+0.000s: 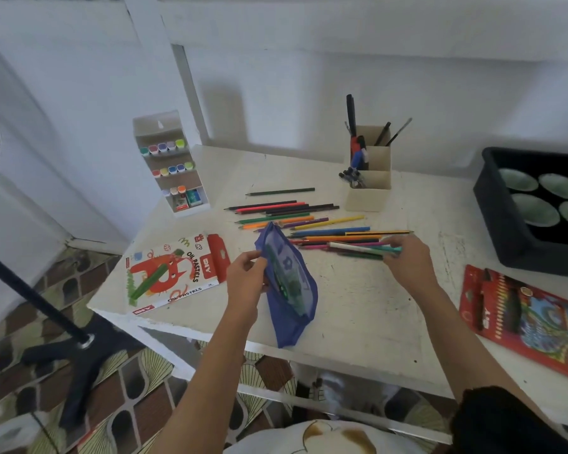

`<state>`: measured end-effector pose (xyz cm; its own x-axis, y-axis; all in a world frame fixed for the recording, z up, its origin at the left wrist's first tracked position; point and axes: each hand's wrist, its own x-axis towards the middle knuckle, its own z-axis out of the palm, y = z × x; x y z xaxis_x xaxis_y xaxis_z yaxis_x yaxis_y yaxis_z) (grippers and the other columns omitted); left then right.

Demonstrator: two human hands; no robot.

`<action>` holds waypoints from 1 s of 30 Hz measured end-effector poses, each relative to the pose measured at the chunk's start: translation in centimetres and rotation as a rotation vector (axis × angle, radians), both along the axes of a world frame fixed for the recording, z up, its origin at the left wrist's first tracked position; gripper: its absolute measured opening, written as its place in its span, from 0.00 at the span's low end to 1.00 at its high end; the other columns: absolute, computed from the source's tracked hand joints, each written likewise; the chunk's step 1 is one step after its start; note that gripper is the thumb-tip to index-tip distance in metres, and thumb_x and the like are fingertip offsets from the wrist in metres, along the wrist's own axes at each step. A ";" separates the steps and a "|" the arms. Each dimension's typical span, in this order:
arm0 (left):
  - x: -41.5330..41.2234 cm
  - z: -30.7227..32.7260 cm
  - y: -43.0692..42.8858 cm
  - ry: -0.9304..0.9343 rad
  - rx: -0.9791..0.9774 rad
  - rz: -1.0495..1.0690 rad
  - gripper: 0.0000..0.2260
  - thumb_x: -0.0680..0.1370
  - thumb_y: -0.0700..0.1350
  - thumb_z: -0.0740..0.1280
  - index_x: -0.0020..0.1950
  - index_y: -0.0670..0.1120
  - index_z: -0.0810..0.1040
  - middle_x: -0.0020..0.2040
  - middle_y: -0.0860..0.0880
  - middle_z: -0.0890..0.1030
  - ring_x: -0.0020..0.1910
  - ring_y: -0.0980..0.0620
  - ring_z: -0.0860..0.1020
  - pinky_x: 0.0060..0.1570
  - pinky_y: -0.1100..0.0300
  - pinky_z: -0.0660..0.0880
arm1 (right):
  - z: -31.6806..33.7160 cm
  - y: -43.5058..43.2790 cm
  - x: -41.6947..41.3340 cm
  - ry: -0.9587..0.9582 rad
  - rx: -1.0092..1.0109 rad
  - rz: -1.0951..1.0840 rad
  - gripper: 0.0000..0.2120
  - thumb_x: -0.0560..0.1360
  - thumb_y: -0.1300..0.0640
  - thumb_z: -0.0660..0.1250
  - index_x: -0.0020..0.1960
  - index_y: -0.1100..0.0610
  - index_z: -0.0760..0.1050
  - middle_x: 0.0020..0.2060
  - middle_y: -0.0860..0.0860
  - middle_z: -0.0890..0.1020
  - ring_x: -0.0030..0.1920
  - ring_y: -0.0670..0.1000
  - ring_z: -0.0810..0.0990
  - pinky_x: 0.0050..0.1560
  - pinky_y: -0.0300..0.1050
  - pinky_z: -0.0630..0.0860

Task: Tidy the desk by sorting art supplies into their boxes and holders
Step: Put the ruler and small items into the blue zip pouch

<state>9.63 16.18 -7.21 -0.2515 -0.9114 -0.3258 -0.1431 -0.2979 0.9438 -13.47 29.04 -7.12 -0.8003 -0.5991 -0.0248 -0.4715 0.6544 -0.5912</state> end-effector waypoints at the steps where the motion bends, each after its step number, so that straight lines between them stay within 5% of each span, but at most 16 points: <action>1: -0.1 0.0 0.0 -0.002 0.001 0.008 0.06 0.80 0.39 0.61 0.54 0.43 0.76 0.45 0.46 0.80 0.42 0.50 0.80 0.34 0.61 0.79 | -0.2 -0.2 -0.2 0.022 0.023 0.016 0.13 0.74 0.63 0.68 0.58 0.55 0.78 0.58 0.57 0.76 0.46 0.50 0.74 0.46 0.40 0.69; 11: -0.5 -0.1 0.1 0.017 0.013 0.098 0.06 0.80 0.38 0.61 0.53 0.43 0.76 0.42 0.48 0.79 0.39 0.53 0.79 0.31 0.64 0.78 | -1.4 -0.7 -0.5 0.110 0.114 0.086 0.08 0.75 0.61 0.68 0.53 0.58 0.79 0.58 0.56 0.74 0.52 0.54 0.74 0.44 0.42 0.67; 16: -0.6 -0.4 0.3 0.025 0.031 0.115 0.07 0.80 0.38 0.61 0.54 0.42 0.77 0.41 0.48 0.79 0.39 0.52 0.78 0.39 0.56 0.78 | -1.4 -0.1 -0.9 0.071 -0.016 0.119 0.07 0.73 0.61 0.70 0.50 0.58 0.80 0.52 0.54 0.80 0.48 0.51 0.76 0.46 0.42 0.72; 23: -0.9 -0.5 0.2 0.005 0.006 0.123 0.06 0.80 0.40 0.61 0.54 0.45 0.77 0.45 0.48 0.79 0.42 0.50 0.79 0.43 0.54 0.79 | 3.3 -0.1 2.1 -0.615 -0.228 0.216 0.04 0.73 0.63 0.70 0.48 0.61 0.79 0.33 0.54 0.82 0.25 0.44 0.74 0.25 0.35 0.70; 30: -0.7 -0.3 0.1 -0.029 -0.043 0.114 0.06 0.80 0.41 0.62 0.54 0.45 0.77 0.45 0.47 0.79 0.42 0.50 0.79 0.41 0.55 0.80 | 6.8 -1.2 6.3 -0.743 -0.034 0.379 0.05 0.75 0.61 0.68 0.49 0.61 0.78 0.32 0.56 0.82 0.22 0.46 0.71 0.23 0.36 0.69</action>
<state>8.91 16.25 -7.51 -0.1368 -0.9467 -0.2915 -0.1379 -0.2732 0.9520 -7.15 27.80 -0.32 -0.3266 -0.8348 -0.4433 -0.1358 0.5056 -0.8520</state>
